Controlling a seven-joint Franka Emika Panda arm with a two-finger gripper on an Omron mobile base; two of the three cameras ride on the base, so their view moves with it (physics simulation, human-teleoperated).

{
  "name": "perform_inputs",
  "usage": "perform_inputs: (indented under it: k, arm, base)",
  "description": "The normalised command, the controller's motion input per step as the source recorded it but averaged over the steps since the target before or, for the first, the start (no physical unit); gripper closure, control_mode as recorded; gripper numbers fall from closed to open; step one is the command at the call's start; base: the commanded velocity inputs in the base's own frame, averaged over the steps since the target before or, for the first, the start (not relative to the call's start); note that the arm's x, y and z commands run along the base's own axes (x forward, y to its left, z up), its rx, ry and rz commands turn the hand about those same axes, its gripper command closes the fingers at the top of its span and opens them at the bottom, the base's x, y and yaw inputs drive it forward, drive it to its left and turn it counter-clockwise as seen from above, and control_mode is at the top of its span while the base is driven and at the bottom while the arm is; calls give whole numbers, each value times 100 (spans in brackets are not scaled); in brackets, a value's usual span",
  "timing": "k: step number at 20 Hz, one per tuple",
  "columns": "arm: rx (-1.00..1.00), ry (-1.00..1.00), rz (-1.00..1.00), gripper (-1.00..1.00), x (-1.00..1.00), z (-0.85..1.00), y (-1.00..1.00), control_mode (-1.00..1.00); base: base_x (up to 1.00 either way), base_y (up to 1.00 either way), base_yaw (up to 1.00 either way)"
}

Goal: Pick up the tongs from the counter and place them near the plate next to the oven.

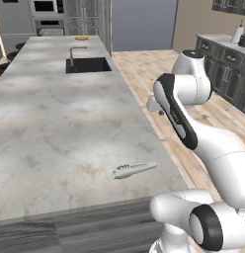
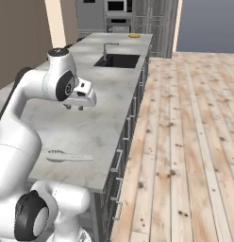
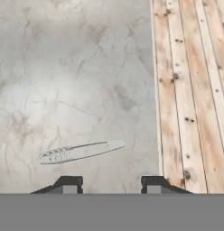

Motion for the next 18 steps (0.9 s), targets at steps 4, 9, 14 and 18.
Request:
perform_inputs:
  k: [4, 9, 14, 18]
  arm:
    - [-2, -2, 0, -100, -5, -4, 13, -100]
    - [-4, -17, 36, -100, -4, -40, 30, -100]
    - [-10, -3, 45, -100, 0, -51, 27, -100]
    - [-17, 2, 38, -100, -1, -57, 24, -100]
  base:
    - [0, 0, 0]
    - [0, 0, 0]
    - [0, 0, 0]
    - [0, 0, 0]
